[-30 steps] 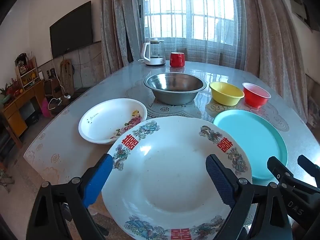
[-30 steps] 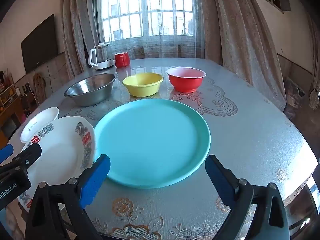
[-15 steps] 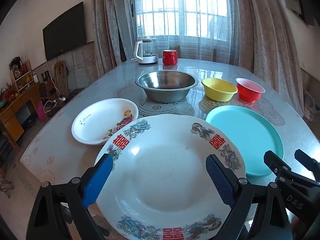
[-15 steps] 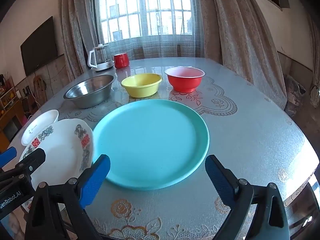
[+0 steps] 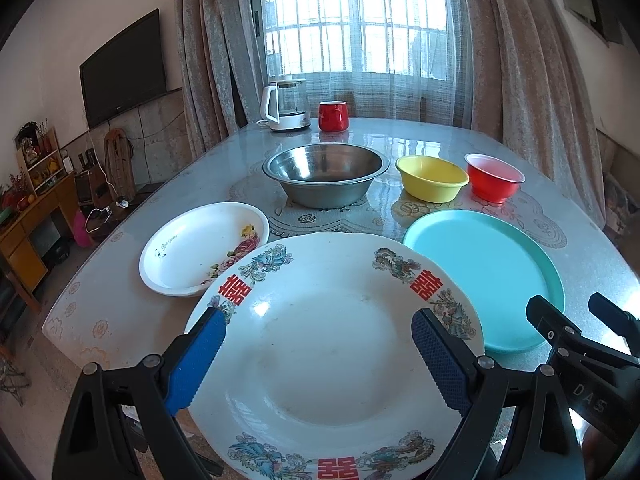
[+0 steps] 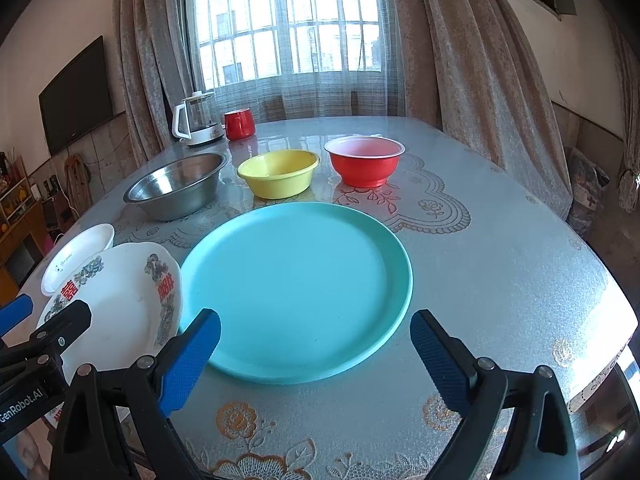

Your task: Organize plates and bowls

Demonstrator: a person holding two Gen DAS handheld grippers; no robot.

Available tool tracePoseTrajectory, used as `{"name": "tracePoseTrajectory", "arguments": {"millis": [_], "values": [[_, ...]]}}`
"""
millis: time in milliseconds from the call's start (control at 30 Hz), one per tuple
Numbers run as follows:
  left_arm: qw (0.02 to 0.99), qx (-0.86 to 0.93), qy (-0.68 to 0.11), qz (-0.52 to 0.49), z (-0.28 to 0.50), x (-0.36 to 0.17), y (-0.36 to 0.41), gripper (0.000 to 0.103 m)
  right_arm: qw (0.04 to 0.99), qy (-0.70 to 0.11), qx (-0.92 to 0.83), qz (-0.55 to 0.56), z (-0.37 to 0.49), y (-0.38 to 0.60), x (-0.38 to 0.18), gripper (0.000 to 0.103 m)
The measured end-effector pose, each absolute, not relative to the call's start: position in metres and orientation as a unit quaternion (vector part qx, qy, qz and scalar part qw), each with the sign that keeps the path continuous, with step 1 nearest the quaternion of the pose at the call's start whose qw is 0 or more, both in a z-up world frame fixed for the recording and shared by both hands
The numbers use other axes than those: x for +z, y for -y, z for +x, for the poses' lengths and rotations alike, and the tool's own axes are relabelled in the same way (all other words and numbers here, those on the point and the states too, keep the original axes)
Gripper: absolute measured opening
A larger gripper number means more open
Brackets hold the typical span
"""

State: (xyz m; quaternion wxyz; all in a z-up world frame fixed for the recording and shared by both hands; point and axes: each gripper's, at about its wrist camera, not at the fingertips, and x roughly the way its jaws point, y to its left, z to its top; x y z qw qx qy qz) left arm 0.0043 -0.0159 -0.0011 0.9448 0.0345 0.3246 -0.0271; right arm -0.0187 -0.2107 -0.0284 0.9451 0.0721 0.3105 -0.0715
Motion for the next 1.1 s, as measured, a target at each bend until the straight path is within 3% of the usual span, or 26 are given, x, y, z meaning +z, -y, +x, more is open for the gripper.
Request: {"name": "tracePoseTrajectory", "arguments": {"millis": [1100], "values": [[0.945, -0.042, -0.321, 0.047, 0.0028, 0.0038, 0.0266, 0.095, 0.946, -0.302, -0.08, 0.082, -0.022, 0.2184, -0.0243, 0.098]]}}
